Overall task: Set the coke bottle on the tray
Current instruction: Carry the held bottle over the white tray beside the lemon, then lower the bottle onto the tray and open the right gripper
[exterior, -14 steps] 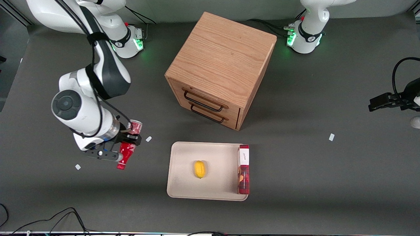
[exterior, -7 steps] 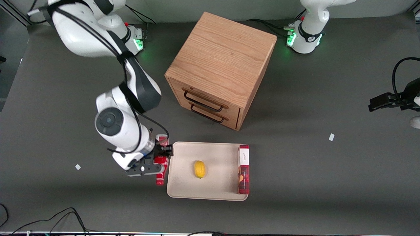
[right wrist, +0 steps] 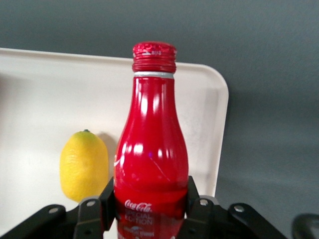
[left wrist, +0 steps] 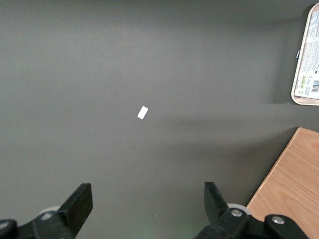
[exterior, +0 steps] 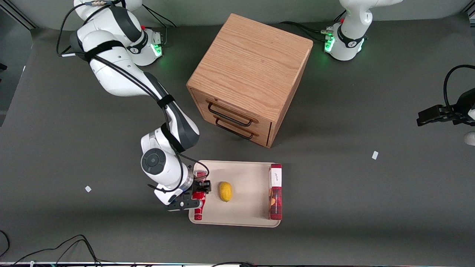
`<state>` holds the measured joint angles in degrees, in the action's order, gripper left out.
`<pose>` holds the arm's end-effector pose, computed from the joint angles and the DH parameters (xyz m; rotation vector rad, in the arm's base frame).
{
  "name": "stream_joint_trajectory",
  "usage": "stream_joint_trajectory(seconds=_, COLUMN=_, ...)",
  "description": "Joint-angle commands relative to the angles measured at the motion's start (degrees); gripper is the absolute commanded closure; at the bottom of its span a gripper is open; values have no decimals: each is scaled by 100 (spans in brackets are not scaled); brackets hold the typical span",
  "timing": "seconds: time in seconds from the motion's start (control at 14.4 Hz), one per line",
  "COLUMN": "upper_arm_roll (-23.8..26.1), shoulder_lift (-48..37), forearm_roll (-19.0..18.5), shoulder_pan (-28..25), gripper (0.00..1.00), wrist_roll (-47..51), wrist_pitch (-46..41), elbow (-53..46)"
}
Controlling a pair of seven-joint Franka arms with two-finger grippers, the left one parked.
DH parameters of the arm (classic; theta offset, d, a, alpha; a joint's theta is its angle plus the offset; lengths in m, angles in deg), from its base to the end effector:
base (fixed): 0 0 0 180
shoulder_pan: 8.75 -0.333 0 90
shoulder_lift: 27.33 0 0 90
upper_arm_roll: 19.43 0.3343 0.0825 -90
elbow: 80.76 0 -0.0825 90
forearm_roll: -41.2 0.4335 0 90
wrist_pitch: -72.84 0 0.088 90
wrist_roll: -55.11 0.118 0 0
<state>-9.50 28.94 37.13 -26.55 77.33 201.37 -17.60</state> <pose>0.7731 0.3498 0.2131 -2.9922 -0.0709 -0.1836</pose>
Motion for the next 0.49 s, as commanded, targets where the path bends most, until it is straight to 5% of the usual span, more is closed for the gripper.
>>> stream_joint_trajectory(seconds=0.0, upper_arm_roll=35, shoulder_lift=218, forearm_roll=-138, shoulder_pan=-31, gripper=91, wrist_roll=222, wrist_pitch=75, elbow=-287)
stream_joint_trajectory(seconds=0.42, upper_arm_roll=-26, shoulder_lift=526, forearm_roll=-164, shoulder_pan=-31, gripper=72, wrist_roll=222, wrist_pitch=620, elbow=-190)
